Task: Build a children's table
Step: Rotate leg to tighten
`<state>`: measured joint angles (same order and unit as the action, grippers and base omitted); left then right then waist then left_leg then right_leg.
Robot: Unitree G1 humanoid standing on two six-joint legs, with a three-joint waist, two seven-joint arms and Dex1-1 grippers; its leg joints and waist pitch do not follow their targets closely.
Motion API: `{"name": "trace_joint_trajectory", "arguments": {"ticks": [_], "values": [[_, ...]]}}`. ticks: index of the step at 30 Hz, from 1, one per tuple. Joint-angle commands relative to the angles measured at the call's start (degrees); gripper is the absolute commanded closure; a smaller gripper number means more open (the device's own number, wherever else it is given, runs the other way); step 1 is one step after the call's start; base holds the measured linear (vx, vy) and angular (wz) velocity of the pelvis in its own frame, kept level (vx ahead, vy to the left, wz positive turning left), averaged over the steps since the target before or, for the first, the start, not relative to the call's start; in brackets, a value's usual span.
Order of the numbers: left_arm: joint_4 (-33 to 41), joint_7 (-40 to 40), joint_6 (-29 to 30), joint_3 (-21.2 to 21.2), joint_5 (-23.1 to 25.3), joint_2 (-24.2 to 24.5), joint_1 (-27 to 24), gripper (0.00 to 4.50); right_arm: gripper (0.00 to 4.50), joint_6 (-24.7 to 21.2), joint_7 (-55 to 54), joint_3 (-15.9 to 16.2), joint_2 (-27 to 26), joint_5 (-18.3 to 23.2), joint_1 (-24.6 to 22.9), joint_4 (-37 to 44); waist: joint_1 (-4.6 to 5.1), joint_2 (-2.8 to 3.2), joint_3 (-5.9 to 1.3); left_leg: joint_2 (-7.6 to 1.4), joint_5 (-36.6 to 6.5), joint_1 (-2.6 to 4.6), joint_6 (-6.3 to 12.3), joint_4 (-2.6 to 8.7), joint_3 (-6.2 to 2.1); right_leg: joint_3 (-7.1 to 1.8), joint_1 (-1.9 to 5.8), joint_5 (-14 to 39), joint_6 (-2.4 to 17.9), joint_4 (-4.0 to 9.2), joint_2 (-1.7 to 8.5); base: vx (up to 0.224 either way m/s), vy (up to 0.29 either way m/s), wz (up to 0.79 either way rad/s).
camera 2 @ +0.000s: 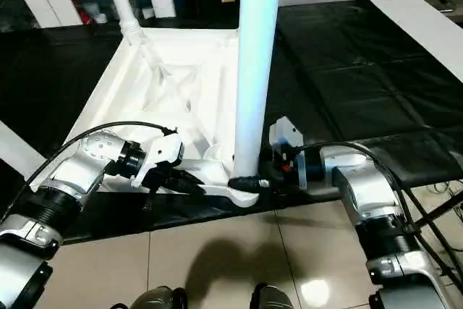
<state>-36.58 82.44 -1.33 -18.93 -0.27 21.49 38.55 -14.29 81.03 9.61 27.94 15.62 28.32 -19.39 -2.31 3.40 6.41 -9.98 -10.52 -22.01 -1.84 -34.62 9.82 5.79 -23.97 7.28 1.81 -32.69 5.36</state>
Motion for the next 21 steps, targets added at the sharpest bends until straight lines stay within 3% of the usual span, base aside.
{"name": "trace_joint_trajectory", "arguments": {"ticks": [1,11,13,14,16,17,21], "values": [[0.08,2.68,-0.98,-1.47,0.21,-0.29,0.92,4.50,2.01,-0.97,2.63,1.15,0.64,0.99,0.91,-0.02,0.22,-1.19,-5.37,-3.01,-7.83,0.87,8.11,3.69,-0.46,-2.87,3.73,15.92,13.59,3.02,3.23,0.000,0.000,0.00],[-1.51,2.33,-0.91,-1.38,0.12,-0.32,1.63,4.50,2.33,-4.14,4.61,1.46,0.25,3.04,1.14,1.09,0.16,-1.28,-5.12,-3.00,-9.78,0.96,6.60,3.81,-0.53,-2.92,3.50,19.92,12.24,3.42,3.19,0.000,0.000,0.00],[-1.43,0.75,-0.08,-0.75,0.15,-0.68,1.53,4.50,2.35,-5.79,2.80,0.92,-0.62,3.93,0.24,2.79,0.10,-1.28,-5.10,-3.02,-9.49,0.96,6.65,3.80,-0.50,-2.98,3.51,19.80,12.25,3.44,3.20,0.000,0.000,0.00],[-1.41,-1.01,0.89,-0.26,0.30,-1.06,1.60,4.50,2.35,-6.75,0.92,0.50,-1.36,4.27,-0.36,3.82,0.03,-1.01,-5.19,-3.04,-9.35,0.97,6.53,3.79,-0.58,-2.94,3.54,19.61,12.51,3.28,3.25,0.000,0.000,0.00],[-1.11,-5.94,3.30,1.16,0.47,-2.33,1.79,4.50,2.36,-8.42,-5.40,0.16,-3.45,3.21,-1.70,5.99,0.05,-1.15,-5.08,-3.10,-9.23,0.99,6.06,3.91,-0.63,-3.02,3.43,19.66,12.30,3.36,3.21,0.000,0.000,0.00],[-0.49,-7.55,5.03,1.66,0.32,-2.89,1.78,4.50,2.36,-8.79,-8.45,0.28,-4.57,2.19,-2.34,6.90,0.29,-1.29,-5.01,-2.92,-10.09,0.89,5.42,3.97,-0.61,-2.89,3.55,21.33,11.71,3.51,3.20,0.000,0.000,0.00],[2.25,-14.48,11.11,3.41,0.17,-5.65,1.99,4.50,2.37,-11.98,-19.17,-0.42,-10.22,0.43,-3.30,8.92,1.46,-0.94,-4.30,-2.52,-14.64,0.75,2.64,4.33,-1.02,-2.49,3.42,29.61,8.89,4.43,3.23,0.000,0.000,0.00]]}}
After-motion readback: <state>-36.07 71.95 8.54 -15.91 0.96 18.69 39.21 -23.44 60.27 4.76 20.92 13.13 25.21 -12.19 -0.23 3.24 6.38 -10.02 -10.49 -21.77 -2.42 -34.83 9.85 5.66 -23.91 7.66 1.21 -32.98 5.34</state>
